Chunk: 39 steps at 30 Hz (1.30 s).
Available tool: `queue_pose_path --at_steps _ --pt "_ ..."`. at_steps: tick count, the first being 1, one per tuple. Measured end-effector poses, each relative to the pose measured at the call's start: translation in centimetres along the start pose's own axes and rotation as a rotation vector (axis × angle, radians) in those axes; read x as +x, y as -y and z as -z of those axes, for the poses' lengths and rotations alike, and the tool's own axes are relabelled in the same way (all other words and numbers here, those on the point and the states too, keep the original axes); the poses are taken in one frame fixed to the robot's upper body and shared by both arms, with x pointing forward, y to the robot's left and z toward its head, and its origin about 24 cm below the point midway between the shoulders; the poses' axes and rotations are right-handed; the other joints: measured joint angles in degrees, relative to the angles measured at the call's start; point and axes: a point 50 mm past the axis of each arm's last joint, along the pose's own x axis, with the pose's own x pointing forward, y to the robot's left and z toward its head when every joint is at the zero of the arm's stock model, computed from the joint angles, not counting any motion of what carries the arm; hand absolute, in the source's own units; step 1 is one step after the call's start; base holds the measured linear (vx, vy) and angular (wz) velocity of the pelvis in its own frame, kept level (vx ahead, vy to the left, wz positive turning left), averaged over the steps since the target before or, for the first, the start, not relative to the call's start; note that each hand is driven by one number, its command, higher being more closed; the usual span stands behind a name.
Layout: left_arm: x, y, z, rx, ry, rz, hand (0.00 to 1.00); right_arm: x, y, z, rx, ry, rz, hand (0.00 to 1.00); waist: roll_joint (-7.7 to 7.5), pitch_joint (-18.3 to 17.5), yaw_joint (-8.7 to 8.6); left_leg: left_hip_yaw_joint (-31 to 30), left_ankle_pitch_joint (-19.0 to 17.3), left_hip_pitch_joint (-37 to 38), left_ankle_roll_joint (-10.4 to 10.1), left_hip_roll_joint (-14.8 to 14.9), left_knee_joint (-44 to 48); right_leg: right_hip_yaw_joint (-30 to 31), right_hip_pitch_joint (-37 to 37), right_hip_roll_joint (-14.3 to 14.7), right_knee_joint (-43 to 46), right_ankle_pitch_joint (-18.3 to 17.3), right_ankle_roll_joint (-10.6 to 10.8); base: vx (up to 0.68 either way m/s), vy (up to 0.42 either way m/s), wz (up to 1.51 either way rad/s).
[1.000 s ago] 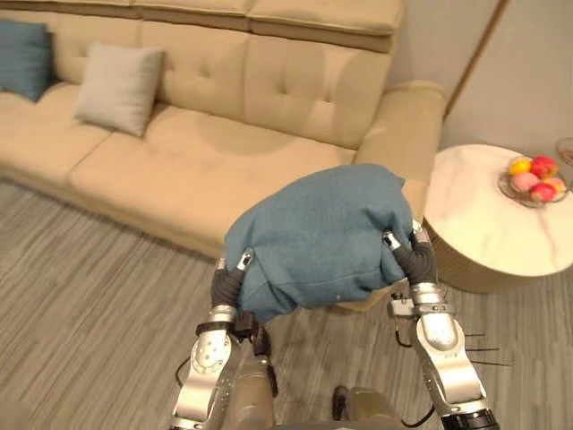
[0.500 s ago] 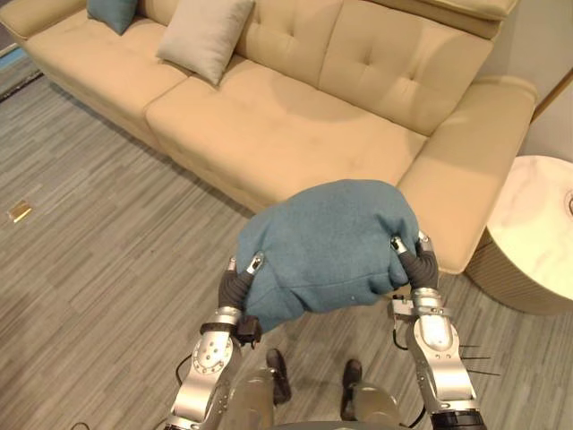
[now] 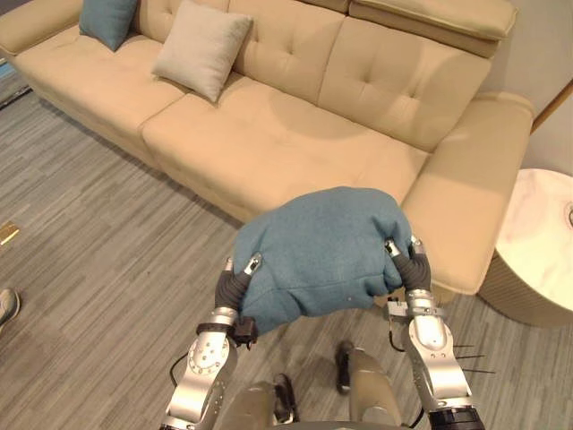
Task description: Pick up cushions and gather them together orderly.
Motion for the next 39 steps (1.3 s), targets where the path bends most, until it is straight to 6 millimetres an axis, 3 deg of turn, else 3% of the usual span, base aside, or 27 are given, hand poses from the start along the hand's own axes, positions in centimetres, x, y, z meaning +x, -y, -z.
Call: queue_pose_path --at_steps 1,2,4,5,7,9,12,15,18,19,20,21,23,28,34,39 --pt "-0.1 0.3 0.6 -0.009 -0.023 0.002 1.0 -0.4 0.4 0.4 -0.004 -0.019 0.003 1.0 2.53 -1.5 -0.08 -0.1 -1.6 1.9 -2.1 2.2 -0.2 -1.6 0.0 1.4 3.5 1.1 -1.9 0.68 -0.202 0.09" --pt "-0.2 0.4 0.5 -0.014 -0.019 0.003 1.0 -0.7 0.5 0.4 0.001 -0.021 0.006 1.0 4.09 -2.4 -0.08 -0.3 -1.6 1.4 -3.9 5.2 5.3 -3.4 0.5 2.0 5.8 1.5 -2.7 0.59 -0.164 0.01" --pt "-0.1 0.6 0.5 -0.028 -0.017 -0.002 1.0 -0.8 0.5 -0.1 0.005 -0.006 0.006 1.0 5.04 -2.5 0.25 0.0 2.3 -3.2 -8.1 10.2 19.0 -4.7 1.4 4.3 8.6 -1.2 -5.4 0.63 -0.169 -0.19" --pt "-0.3 0.5 0.7 -0.036 -0.022 -0.012 1.0 -0.9 0.5 -0.8 0.006 0.016 0.002 1.0 5.17 -2.4 0.94 0.8 9.9 -5.7 -7.7 13.6 28.0 -4.3 3.7 6.4 9.2 -3.2 -6.7 0.63 -0.139 -0.65" --pt "-0.5 0.9 1.0 -0.046 -0.035 -0.007 1.0 -1.5 0.6 -2.5 0.015 0.083 0.004 1.0 5.06 -2.3 1.79 3.0 11.0 -7.1 -7.1 17.7 35.5 -2.6 9.2 8.0 7.1 -5.1 -7.1 0.56 -0.067 -0.59" --pt "-0.5 1.2 0.7 -0.061 -0.022 -0.001 1.0 -1.9 0.6 -4.4 0.027 0.171 0.0 1.0 4.75 -2.3 1.89 6.1 9.1 -8.8 -4.1 18.8 34.6 0.7 13.4 8.1 3.9 -6.4 -6.3 0.5 -0.003 -0.45" --pt "-0.5 1.6 0.3 -0.083 -0.003 -0.003 1.0 -2.0 0.3 -5.3 0.029 0.215 -0.01 1.0 4.55 -2.2 3.45 6.1 7.0 -10.0 -1.4 18.8 24.1 7.2 17.2 8.0 1.6 -8.4 -4.7 0.33 0.113 -0.87" --pt "-1.1 1.5 0.4 -0.092 -0.009 -0.018 1.0 -2.0 0.1 -5.2 0.03 0.211 -0.018 1.0 4.05 -2.0 4.05 0.7 7.3 -11.6 -1.9 16.8 12.1 12.1 19.1 7.2 1.4 -9.9 -2.7 0.25 0.23 -0.98" --pt "-1.6 1.3 0.8 -0.087 -0.029 -0.029 1.0 -2.0 0.2 -4.6 0.021 0.183 -0.02 1.0 4.77 -2.5 4.99 -8.7 11.0 -11.6 -5.9 12.9 -5.4 19.7 18.7 6.6 3.0 -11.7 1.8 0.22 0.398 -1.34" --pt "-2.0 1.3 1.1 -0.087 -0.042 -0.041 1.0 -1.9 0.3 -4.1 0.004 0.164 -0.026 1.0 6.39 -3.3 5.71 -11.6 18.0 -10.1 -8.7 12.7 -10.3 23.4 17.7 8.2 4.5 -12.8 4.0 0.21 0.473 -1.75" --pt "-2.5 0.8 1.6 -0.072 -0.068 -0.057 1.0 -1.9 -0.1 -2.7 -0.002 0.103 -0.033 1.0 4.65 -3.7 6.06 -9.5 18.7 -9.3 -8.6 12.0 -7.7 27.7 17.6 7.6 3.9 -12.8 4.9 0.27 0.55 -1.73" --pt "-2.7 0.6 1.7 -0.065 -0.075 -0.06 1.0 -2.0 -0.2 -2.1 -0.012 0.079 -0.031 1.0 3.98 -4.0 5.73 -7.9 17.5 -9.1 -8.3 11.9 -6.8 28.2 17.8 7.1 2.8 -11.8 5.5 0.25 0.505 -1.41" --pt "-3.0 -0.8 1.8 -0.01 -0.08 -0.094 1.0 -1.6 -1.1 -0.6 -0.014 0.022 -0.046 1.0 0.5 -5.4 5.21 -0.6 16.0 -8.2 -7.0 10.7 -5.9 30.6 17.7 4.3 -2.4 -8.6 8.4 0.19 0.398 -1.33" --pt "-3.1 -1.9 1.9 0.052 -0.086 -0.127 1.0 -0.5 -1.8 0.6 -0.05 -0.017 -0.09 1.0 1.09 -5.5 5.19 3.0 15.9 -4.3 -6.8 9.2 -10.1 24.4 17.8 3.8 -9.9 -0.9 6.3 0.06 0.122 -0.91" --pt "-1.6 -1.5 1.5 0.126 -0.051 -0.115 1.0 -0.4 -1.2 1.7 -0.068 -0.062 -0.064 1.0 1.89 -5.5 3.99 0.9 17.2 -3.7 -6.5 9.0 -15.6 20.3 18.0 4.1 -13.9 1.5 5.4 -0.01 -0.029 -0.02" --pt "1.0 -2.0 0.6 0.182 0.004 -0.168 1.0 2.2 -2.1 1.3 -0.098 -0.034 -0.074 1.0 3.34 -5.0 3.98 0.2 19.5 -7.8 -6.7 8.7 -17.0 18.8 15.6 3.7 -18.2 5.2 4.9 -0.1 -0.049 0.08"
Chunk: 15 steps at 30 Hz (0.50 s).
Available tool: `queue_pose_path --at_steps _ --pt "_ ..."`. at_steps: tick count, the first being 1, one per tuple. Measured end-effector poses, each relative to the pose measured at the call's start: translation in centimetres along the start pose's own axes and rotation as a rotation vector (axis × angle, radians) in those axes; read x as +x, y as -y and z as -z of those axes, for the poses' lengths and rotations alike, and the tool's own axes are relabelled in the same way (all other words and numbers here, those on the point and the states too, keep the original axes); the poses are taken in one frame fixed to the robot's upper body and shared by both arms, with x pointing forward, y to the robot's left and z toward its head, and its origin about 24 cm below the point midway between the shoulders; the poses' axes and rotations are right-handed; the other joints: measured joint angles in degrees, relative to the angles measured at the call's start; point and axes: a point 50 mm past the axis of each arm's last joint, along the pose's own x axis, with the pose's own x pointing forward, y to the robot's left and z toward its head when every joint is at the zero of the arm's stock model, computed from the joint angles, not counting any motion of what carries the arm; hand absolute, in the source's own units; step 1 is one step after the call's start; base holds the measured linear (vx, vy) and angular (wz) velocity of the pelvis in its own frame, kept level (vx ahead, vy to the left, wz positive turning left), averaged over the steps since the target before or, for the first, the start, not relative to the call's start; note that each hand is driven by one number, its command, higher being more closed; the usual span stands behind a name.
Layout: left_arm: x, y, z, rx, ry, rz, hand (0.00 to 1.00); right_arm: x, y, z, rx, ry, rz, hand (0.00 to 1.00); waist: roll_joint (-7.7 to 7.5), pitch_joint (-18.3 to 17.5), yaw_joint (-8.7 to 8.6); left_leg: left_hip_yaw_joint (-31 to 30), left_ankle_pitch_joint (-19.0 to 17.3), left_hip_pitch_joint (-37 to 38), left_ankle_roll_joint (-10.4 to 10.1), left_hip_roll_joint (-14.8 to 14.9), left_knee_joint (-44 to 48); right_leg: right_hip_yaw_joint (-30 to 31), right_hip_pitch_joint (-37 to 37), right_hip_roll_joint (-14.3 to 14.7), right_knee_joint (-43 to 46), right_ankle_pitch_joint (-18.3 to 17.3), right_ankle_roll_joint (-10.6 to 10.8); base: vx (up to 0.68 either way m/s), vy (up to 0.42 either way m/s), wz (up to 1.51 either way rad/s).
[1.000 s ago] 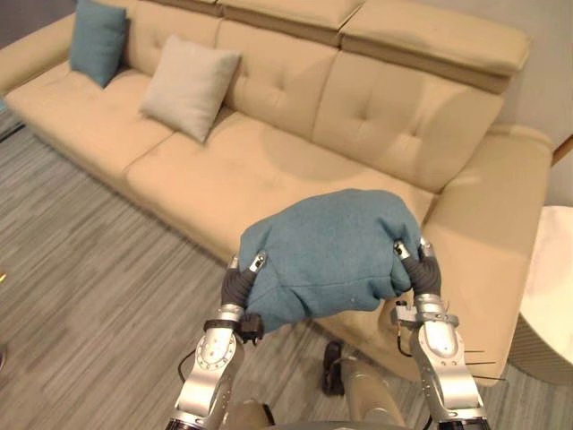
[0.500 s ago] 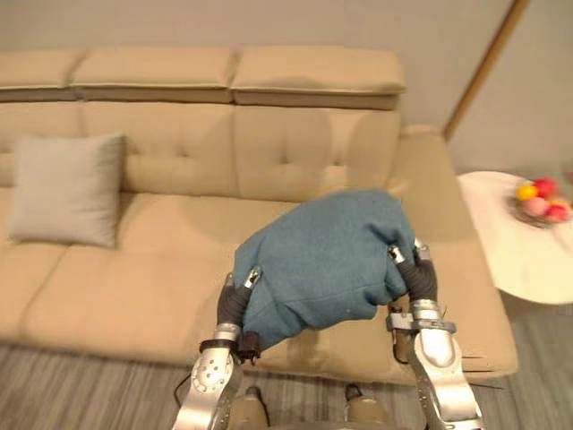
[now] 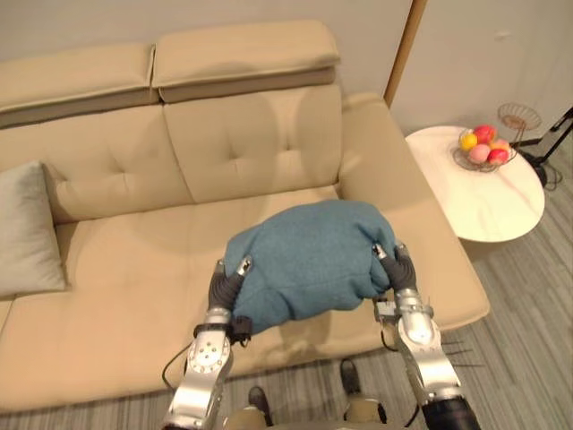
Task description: Pick up cushions and gather them together orderly.
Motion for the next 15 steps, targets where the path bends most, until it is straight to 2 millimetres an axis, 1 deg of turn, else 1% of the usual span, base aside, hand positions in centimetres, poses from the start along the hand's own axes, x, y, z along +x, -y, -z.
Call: queue_pose_path --at_steps 1,3,4,5,6,7,8,9,10,11,12,13,14,15 --pt "1.2 0.0 -0.6 0.011 0.029 -0.012 1.0 0.9 -0.2 -0.5 -0.016 0.021 0.01 1.0 0.48 0.7 0.02 -0.7 1.1 -1.5 0.0 -0.1 -0.4 -0.9 -0.9 -0.1 -0.7 0.9 -0.1 -0.15 -0.08 0.24" --pt "2.4 0.0 -1.5 0.032 0.068 -0.04 1.0 1.9 -0.5 -1.2 -0.022 0.044 0.02 1.0 0.62 2.4 0.2 -1.1 2.5 -1.7 -0.1 -0.2 -1.9 -1.3 -1.1 0.0 -1.6 1.8 -0.3 -0.1 -0.057 0.14" --pt "3.4 0.0 -2.2 0.042 0.099 -0.059 1.0 2.8 -0.8 -1.9 -0.024 0.067 0.028 1.0 0.61 3.6 0.56 -1.1 3.4 -2.0 -0.2 -0.1 -2.5 -1.3 -1.6 0.1 -1.9 2.4 -0.4 -0.14 -0.053 0.04" --pt "4.7 -0.4 -3.5 0.058 0.147 -0.099 1.0 4.1 -1.0 -3.0 -0.028 0.102 0.041 1.0 0.61 4.9 0.83 -1.2 4.5 -3.1 -0.3 -0.1 -3.4 -1.5 -3.1 0.2 -1.9 3.1 -0.5 -0.14 -0.054 0.03" --pt "5.3 -0.4 -4.1 0.058 0.168 -0.107 1.0 4.8 -1.0 -3.6 -0.033 0.12 0.046 1.0 0.59 5.3 0.99 -1.3 5.1 -3.7 -0.3 -0.1 -3.8 -1.6 -3.8 0.2 -1.9 3.4 -0.6 -0.17 -0.064 0.11" --pt "6.6 -0.4 -5.4 0.065 0.21 -0.125 1.0 6.1 -1.1 -4.9 -0.045 0.158 0.056 1.0 0.51 6.5 1.09 -1.7 6.1 -4.8 -0.4 -0.2 -4.3 -2.0 -4.9 0.3 -1.9 3.9 -0.6 -0.14 -0.05 0.18" --pt "8.1 -0.4 -7.1 0.076 0.263 -0.146 1.0 7.6 -1.1 -6.7 -0.062 0.205 0.075 1.0 0.48 7.9 1.14 -2.2 7.6 -5.3 -0.5 -0.2 -5.8 -2.5 -5.8 0.3 -1.9 4.5 -0.8 -0.13 -0.046 0.2" --pt "8.6 -0.5 -7.8 0.082 0.286 -0.154 1.0 8.2 -1.1 -7.5 -0.071 0.226 0.084 1.0 0.44 8.6 1.2 -2.3 8.1 -5.3 -0.5 -0.2 -6.3 -2.7 -5.9 0.4 -1.9 4.7 -0.8 -0.13 -0.038 0.15" --pt "9.9 -0.6 -9.8 0.097 0.343 -0.168 1.0 9.4 -1.2 -9.5 -0.085 0.274 0.1 1.0 0.19 9.7 1.53 -2.4 9.1 -5.4 -0.6 -0.2 -7.4 -2.8 -6.5 0.6 -1.9 5.0 -0.9 -0.14 -0.04 0.04" --pt "11.6 -0.8 -12.7 0.121 0.419 -0.188 1.0 10.7 -1.1 -12.3 -0.094 0.343 0.132 1.0 -0.19 10.9 2.27 -2.4 10.1 -6.1 -0.6 -0.2 -8.2 -2.8 -7.6 0.7 -1.9 5.6 -0.9 -0.16 -0.05 0.01" --pt "12.2 -0.9 -14.0 0.128 0.451 -0.197 1.0 11.2 -1.1 -13.6 -0.095 0.376 0.145 1.0 -0.28 11.4 2.51 -2.4 10.4 -6.5 -0.6 -0.2 -8.3 -2.8 -8.1 0.8 -1.9 5.8 -1.0 -0.16 -0.052 0.0" --pt "13.1 -1.3 -16.7 0.142 0.523 -0.218 1.0 11.9 -1.2 -16.2 -0.086 0.443 0.163 1.0 -0.59 12.1 2.56 -2.5 11.1 -7.4 -0.7 -0.2 -9.0 -2.8 -9.2 0.8 -1.9 6.3 -1.1 -0.12 -0.037 0.03" --pt "13.6 -1.6 -18.9 0.153 0.579 -0.235 1.0 12.2 -1.3 -18.2 -0.073 0.494 0.183 1.0 -0.85 12.4 2.56 -2.5 11.9 -8.1 -0.6 -0.2 -9.7 -2.9 -10.3 0.9 -1.9 6.6 -1.1 -0.11 -0.025 0.05" --pt "14.0 -1.9 -22.6 0.159 0.678 -0.265 1.0 12.5 -1.1 -21.3 -0.045 0.574 0.224 1.0 -1.3 13.6 2.59 -2.7 12.8 -8.8 -0.6 -0.2 -10.5 -3.0 -11.1 1.0 -1.9 6.9 -1.1 -0.08 -0.015 0.06"
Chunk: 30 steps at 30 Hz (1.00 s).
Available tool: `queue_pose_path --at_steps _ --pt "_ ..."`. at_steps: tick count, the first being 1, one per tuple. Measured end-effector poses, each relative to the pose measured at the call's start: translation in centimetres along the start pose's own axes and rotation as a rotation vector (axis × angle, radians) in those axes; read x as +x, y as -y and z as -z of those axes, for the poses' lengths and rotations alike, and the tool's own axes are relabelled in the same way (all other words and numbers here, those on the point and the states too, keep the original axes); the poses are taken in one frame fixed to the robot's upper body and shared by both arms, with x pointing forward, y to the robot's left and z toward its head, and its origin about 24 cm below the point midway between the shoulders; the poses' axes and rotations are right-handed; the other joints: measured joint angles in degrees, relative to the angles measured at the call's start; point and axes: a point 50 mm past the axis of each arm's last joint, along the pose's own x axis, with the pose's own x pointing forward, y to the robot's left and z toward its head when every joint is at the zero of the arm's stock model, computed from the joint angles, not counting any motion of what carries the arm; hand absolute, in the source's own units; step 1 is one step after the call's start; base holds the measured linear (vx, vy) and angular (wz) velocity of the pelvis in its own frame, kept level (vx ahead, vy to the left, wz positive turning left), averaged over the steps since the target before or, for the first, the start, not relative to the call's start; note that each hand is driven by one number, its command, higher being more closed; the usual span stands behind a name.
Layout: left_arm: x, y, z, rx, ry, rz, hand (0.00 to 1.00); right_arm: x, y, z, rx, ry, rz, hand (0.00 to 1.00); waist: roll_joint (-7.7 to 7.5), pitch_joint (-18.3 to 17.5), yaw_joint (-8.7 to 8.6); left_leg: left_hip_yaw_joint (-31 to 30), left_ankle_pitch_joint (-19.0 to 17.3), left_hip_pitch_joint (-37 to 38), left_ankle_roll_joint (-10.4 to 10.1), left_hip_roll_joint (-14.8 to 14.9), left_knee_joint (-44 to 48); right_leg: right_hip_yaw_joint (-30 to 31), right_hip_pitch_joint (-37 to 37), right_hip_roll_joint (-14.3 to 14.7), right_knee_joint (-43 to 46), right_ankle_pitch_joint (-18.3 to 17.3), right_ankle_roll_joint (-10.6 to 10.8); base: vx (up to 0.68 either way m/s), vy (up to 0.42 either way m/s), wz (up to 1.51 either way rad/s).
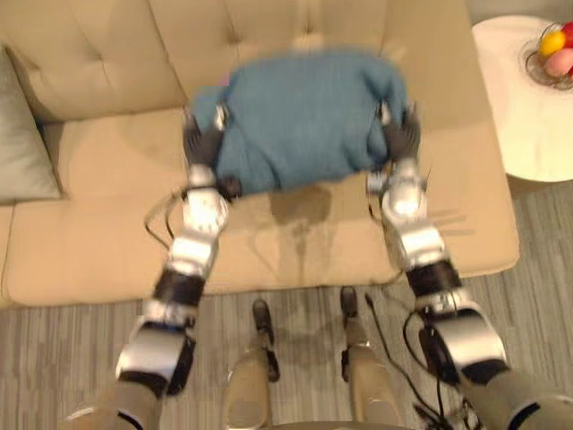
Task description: Pick up cushions and gather them together orderly.
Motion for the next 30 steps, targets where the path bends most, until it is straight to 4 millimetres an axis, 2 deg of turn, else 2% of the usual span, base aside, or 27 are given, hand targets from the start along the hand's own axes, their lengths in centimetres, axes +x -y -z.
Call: queue_pose_path --at_steps 2,3,5,6,7,9,11,13,15,18,22,23,24,27,28,30 --pt "2.5 -0.4 -2.6 -0.001 0.086 -0.035 1.0 1.9 0.1 -2.3 0.019 0.063 0.046 1.0 -0.29 1.0 -0.11 -0.4 1.0 -0.4 0.0 0.0 -1.0 -0.4 -0.7 0.1 0.0 0.4 -0.1 -0.09 -0.013 0.1" --pt "4.4 -0.6 -5.0 0.003 0.151 -0.061 1.0 3.6 0.4 -4.3 0.015 0.111 0.093 1.0 -0.32 1.0 -0.08 -0.9 1.5 -1.6 0.1 0.0 -1.6 -1.1 -1.8 0.2 0.0 0.7 -0.2 -0.07 -0.007 0.13" --pt "5.9 -1.1 -7.6 -0.017 0.221 -0.092 1.0 5.0 0.6 -6.7 0.036 0.17 0.133 1.0 -0.35 2.0 -0.02 -1.1 1.9 -2.2 0.2 0.0 -2.1 -1.3 -2.5 0.2 0.0 1.0 0.1 -0.07 0.004 0.09" --pt "7.0 -1.6 -10.0 -0.04 0.284 -0.133 0.0 5.8 0.7 -8.9 0.068 0.223 0.172 1.0 -0.43 2.9 -0.01 -1.3 2.1 -2.9 0.3 -0.1 -2.7 -1.4 -3.3 0.1 0.0 1.0 0.1 -0.05 0.011 0.05" --pt "7.3 -1.9 -10.9 -0.044 0.31 -0.15 0.0 6.0 0.8 -9.8 0.074 0.247 0.191 0.0 -0.59 3.1 0.07 -1.3 2.1 -3.4 0.3 -0.2 -2.7 -1.4 -3.8 0.1 0.0 1.0 0.1 -0.07 0.016 0.05" --pt "8.4 -3.0 -14.1 -0.059 0.4 -0.232 0.0 6.7 0.9 -12.7 0.099 0.326 0.248 0.0 -0.78 4.5 0.13 -1.6 2.6 -5.7 0.4 -0.3 -2.7 -1.4 -6.0 0.0 0.0 1.6 0.3 -0.07 0.022 0.06" --pt "9.0 -3.5 -15.2 -0.05 0.425 -0.273 0.0 7.0 1.0 -13.7 0.113 0.347 0.269 0.0 -0.77 5.9 0.14 -1.9 2.7 -6.8 0.5 -0.3 -2.7 -1.7 -6.8 -0.1 0.0 1.6 0.3 -0.05 0.03 0.09" --pt "9.5 -3.8 -15.6 -0.042 0.419 -0.299 0.0 7.3 1.1 -13.5 0.121 0.327 0.277 0.0 -0.77 6.6 0.04 -2.6 2.9 -8.4 0.5 -0.4 -2.7 -2.3 -8.1 -0.1 0.0 1.6 0.3 -0.04 0.029 0.14" --pt "9.9 -3.7 -15.1 -0.021 0.392 -0.301 0.0 7.5 1.3 -12.4 0.156 0.27 0.286 0.0 -0.68 7.0 0.07 -3.2 3.0 -9.6 0.5 -0.3 -2.6 -2.8 -9.0 -0.1 0.0 1.6 0.3 -0.02 0.037 0.13" --pt "10.2 -3.6 -13.2 0.016 0.308 -0.299 0.0 7.6 1.1 -10.4 0.189 0.172 0.267 0.0 -0.65 7.9 0.1 -4.0 3.0 -10.9 0.5 -0.4 -2.6 -3.0 -10.0 -0.3 0.0 1.6 0.3 -0.02 0.054 0.1" --pt "9.2 -3.4 -8.1 0.032 0.154 -0.248 0.0 6.1 1.1 -5.6 0.145 0.052 0.188 0.0 -0.67 8.5 0.46 -4.3 3.0 -12.3 0.5 -0.5 -2.7 -2.9 -11.2 -0.3 -0.1 1.6 0.3 -0.02 0.058 0.03" --pt "8.2 -3.2 -5.7 0.013 0.077 -0.237 0.0 5.2 0.9 -3.7 0.145 -0.006 0.165 0.0 -0.67 8.5 0.53 -4.2 3.0 -12.7 0.5 -0.4 -2.7 -2.8 -11.6 -0.3 0.0 1.6 0.3 -0.03 0.042 -0.01" --pt "7.7 -3.1 -4.5 0.007 0.039 -0.226 0.0 4.7 0.8 -2.7 0.143 -0.034 0.152 0.0 -0.67 8.5 0.53 -4.2 3.0 -12.9 0.5 -0.4 -2.7 -2.8 -11.8 -0.3 0.0 1.6 0.3 -0.02 0.031 -0.02" --pt "3.3 -1.6 2.1 -0.038 -0.194 -0.181 0.0 0.2 0.2 3.5 0.135 -0.234 0.085 0.0 -0.67 8.5 0.54 -4.0 3.0 -13.9 0.5 -0.3 -2.6 -2.7 -12.9 -0.2 0.0 1.6 0.3 -0.03 0.039 -0.02" --pt "2.5 -1.3 3.0 -0.038 -0.226 -0.172 0.0 -0.8 0.2 4.4 0.149 -0.265 0.078 0.0 -0.67 8.5 0.54 -3.9 3.0 -14.0 0.5 -0.2 -2.6 -2.6 -12.9 -0.1 0.0 1.6 0.3 -0.04 0.037 -0.03" --pt "-0.9 -0.2 5.7 -0.046 -0.321 -0.133 0.0 -4.0 -0.1 6.4 0.177 -0.335 0.047 0.0 -0.67 8.5 0.3 -3.3 2.9 -13.8 0.5 -0.1 -2.6 -2.3 -12.9 -0.1 0.0 1.6 0.3 -0.03 0.024 -0.07"
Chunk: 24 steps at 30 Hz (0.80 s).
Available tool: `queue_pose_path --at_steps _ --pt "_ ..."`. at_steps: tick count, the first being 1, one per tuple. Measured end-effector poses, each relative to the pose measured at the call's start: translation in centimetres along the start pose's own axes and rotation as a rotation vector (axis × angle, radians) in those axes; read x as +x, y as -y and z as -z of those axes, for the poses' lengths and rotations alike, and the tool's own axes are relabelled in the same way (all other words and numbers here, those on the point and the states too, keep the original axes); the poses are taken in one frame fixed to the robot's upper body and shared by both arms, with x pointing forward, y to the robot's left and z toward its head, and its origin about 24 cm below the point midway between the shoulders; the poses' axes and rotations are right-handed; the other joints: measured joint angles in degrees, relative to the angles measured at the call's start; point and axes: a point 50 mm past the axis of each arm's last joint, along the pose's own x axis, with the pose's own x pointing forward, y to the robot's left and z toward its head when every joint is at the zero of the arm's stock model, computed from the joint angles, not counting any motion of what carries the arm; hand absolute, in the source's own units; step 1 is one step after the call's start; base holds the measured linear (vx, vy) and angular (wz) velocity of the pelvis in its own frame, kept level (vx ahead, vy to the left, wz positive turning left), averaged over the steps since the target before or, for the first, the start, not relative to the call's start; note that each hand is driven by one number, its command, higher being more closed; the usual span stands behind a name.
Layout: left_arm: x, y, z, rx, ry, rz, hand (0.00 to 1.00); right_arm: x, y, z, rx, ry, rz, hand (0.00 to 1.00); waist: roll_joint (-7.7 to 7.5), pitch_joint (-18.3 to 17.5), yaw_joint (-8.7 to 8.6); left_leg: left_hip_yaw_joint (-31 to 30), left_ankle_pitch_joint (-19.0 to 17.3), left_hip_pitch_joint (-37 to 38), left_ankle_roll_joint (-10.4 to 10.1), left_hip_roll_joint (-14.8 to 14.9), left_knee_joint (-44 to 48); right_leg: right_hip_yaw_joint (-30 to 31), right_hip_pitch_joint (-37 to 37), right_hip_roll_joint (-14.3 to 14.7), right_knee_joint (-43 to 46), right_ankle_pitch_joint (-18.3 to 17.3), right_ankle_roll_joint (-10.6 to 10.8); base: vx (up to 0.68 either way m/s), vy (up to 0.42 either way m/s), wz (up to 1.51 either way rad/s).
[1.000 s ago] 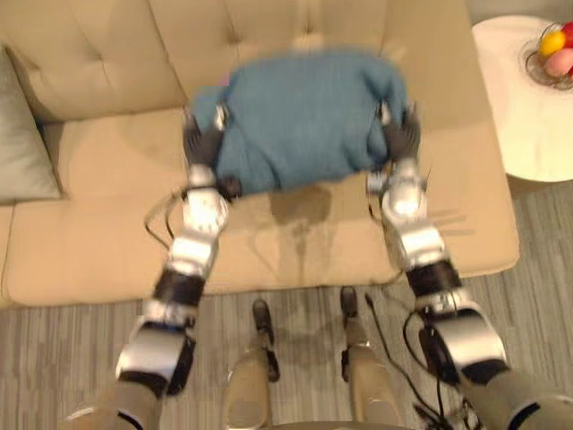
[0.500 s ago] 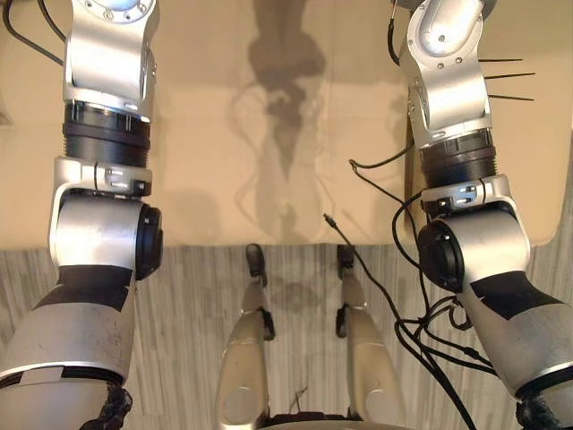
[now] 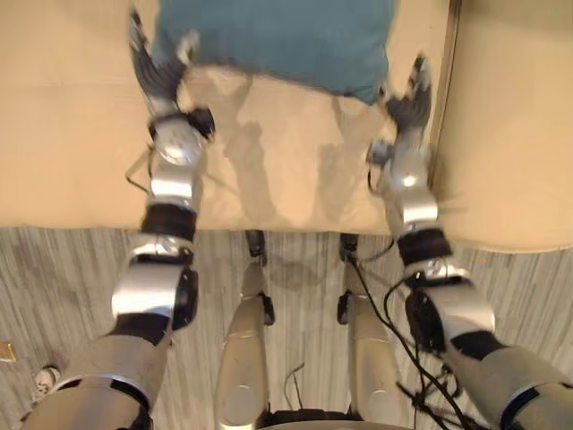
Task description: Pick up cushions and gather them together orderly.
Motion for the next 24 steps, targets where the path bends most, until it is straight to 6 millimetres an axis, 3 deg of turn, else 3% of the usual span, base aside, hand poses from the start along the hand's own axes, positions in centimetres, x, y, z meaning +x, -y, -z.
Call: queue_pose_path --at_steps 3,5,8,12,15,18,19,21,24 --pt "-2.7 0.1 2.8 -0.009 -0.067 0.042 0.0 -1.7 -0.1 0.7 0.001 0.015 -0.064 0.0 -0.01 0.0 0.07 1.5 -0.3 0.0 -0.3 0.4 0.6 1.3 -0.4 0.3 0.0 -0.1 -0.1 -0.06 0.006 -0.15" --pt "-3.0 -0.3 3.2 -0.003 -0.07 0.045 0.0 -1.9 -0.1 0.3 -0.001 0.037 -0.084 0.0 -0.01 0.0 0.27 2.1 -0.3 0.0 -0.5 0.7 0.8 1.6 -0.6 0.6 0.0 -0.3 -0.3 -0.07 -0.034 -0.19" --pt "-3.4 -1.2 2.5 -0.016 -0.017 0.039 0.0 -2.5 0.6 -0.6 -0.006 0.108 -0.107 0.0 0.01 0.0 1.55 2.6 -0.3 0.1 -1.1 2.1 1.3 2.6 -0.8 1.7 0.0 -0.5 -0.4 -0.09 -0.064 -0.19" --pt "-3.8 -2.4 0.4 -0.043 0.103 0.049 0.0 -3.3 2.6 -1.4 -0.018 0.178 -0.079 0.0 0.02 -0.1 1.68 2.5 0.4 0.6 -1.4 3.0 1.3 2.3 -0.5 2.7 0.0 -0.2 -0.6 -0.06 -0.041 -0.08" --pt "-5.8 -3.5 0.7 -0.081 0.123 0.068 0.0 -4.8 4.8 -0.7 -0.073 0.179 -0.058 0.0 0.13 -0.1 1.62 2.5 0.3 4.3 -1.7 3.1 1.3 2.4 3.1 2.7 0.0 0.0 -1.0 -0.02 0.001 -0.02" --pt "-8.8 -4.4 2.6 -0.132 0.073 0.112 0.0 -7.5 7.4 1.3 -0.155 0.12 -0.046 0.0 0.65 -4.1 1.81 2.1 -0.6 6.8 -2.0 3.5 1.3 0.9 6.5 3.2 0.1 -1.3 -1.1 0.0 -0.013 0.16" --pt "-10.5 -4.9 4.2 -0.126 0.011 0.13 0.0 -8.8 8.4 2.3 -0.193 0.08 -0.041 0.0 0.84 -6.2 2.84 2.2 -1.1 8.1 -2.1 3.6 1.3 0.9 7.6 3.3 0.4 -2.2 -1.2 0.0 0.0 0.0" --pt "-12.9 -5.9 6.5 -0.097 -0.089 0.156 0.0 -10.4 9.3 4.0 -0.238 0.004 -0.071 0.0 1.27 -7.5 3.11 2.2 -2.2 10.9 -2.0 3.6 1.6 0.9 10.2 3.3 0.9 -3.5 -1.2 0.0 0.0 0.0" --pt "-18.3 -8.6 10.8 -0.01 -0.316 0.211 0.0 -14.5 11.4 7.5 -0.331 -0.182 -0.124 0.0 1.33 -11.0 3.0 2.3 -5.3 15.9 -1.8 3.6 4.0 1.1 15.6 3.2 1.7 -5.6 -0.9 0.04 0.014 -0.07"
